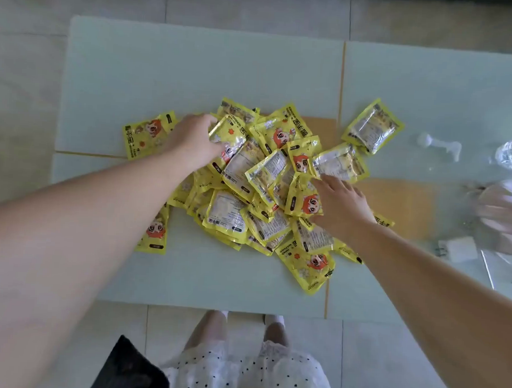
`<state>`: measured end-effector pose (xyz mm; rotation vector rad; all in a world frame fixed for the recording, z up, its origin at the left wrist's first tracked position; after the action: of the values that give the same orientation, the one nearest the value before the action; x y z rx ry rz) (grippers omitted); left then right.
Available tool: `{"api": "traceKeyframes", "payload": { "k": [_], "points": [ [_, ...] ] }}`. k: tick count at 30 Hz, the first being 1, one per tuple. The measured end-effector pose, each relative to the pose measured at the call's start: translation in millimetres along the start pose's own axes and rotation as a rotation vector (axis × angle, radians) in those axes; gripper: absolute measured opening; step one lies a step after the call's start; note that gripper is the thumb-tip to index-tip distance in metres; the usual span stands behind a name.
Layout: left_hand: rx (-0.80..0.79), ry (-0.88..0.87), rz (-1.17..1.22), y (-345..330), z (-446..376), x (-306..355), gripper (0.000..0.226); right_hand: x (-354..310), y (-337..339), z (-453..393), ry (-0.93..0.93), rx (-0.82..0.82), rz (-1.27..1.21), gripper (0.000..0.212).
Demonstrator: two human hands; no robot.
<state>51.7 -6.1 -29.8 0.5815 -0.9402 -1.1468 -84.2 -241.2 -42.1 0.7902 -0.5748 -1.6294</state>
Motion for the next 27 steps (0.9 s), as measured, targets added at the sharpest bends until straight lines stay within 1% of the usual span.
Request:
{"api": "traceKeyframes", "payload": {
  "k": [2, 5, 8, 11, 13, 16, 19, 23, 25, 27],
  "points": [
    [0.008, -0.004, -0.037, -7.4, -9.5, 1.2, 0.061, -0.1, -4.4, -10.8, 0.022, 0.033, 0.053, 0.081],
    [0.035, -0.001, -0.043, -21.1, -15.0, 1.2, 0.066, -0.8, -14.5, -18.8, 0.035, 0.063, 0.112, 0.08],
    [0.097, 0.018, -0.046, -27.9, -15.3, 1.1, 0.068, 1.3, -18.3, -21.4, 0.034, 0.137, 0.118, 0.075],
    [0.1, 0.035, -0.054, -30.9, -14.7, 0.2, 0.057, 1.7, -22.0, -25.1, 0.031, 0.153, 0.106, 0.078],
    [0.082, 0.052, -0.064, -29.8, -14.3, 1.6, 0.047, 2.1, -22.2, -28.8, 0.03, 0.158, 0.12, 0.075],
    [0.064, 0.101, -0.004, -24.1, -13.4, 0.0, 0.053, 3.9, -19.5, -33.8, 0.007, 0.178, 0.132, 0.068],
    [0.092, 0.118, 0.051, -16.2, -8.8, -2.7, 0.048, 3.0, -20.8, -34.4, 0.001, 0.188, 0.133, 0.064],
    [0.196, 0.154, 0.091, -0.2, 2.3, -12.1, 0.042, 5.1, -18.7, -27.6, 0.025, 0.185, 0.027, 0.067],
    [0.253, 0.181, 0.163, 11.0, 9.6, -15.9, 0.032, 12.7, -6.3, -19.1, 0.019, 0.188, -0.066, 0.063],
    [0.249, 0.213, 0.266, 18.0, 17.2, -14.7, 0.021, 26.0, 10.4, -12.3, -0.013, 0.171, -0.138, 0.061]
  ]
}}
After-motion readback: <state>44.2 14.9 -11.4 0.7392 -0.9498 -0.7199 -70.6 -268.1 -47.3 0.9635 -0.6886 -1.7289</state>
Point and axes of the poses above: each hand's wrist, its own z-axis away from the middle knuckle, its own y-axis out of the back of the hand, x = y × z, the point moved 6 cm from there along -z, towards the middle knuckle, and after that the axes turned 2 degrees about y, right-handed, at the moved point
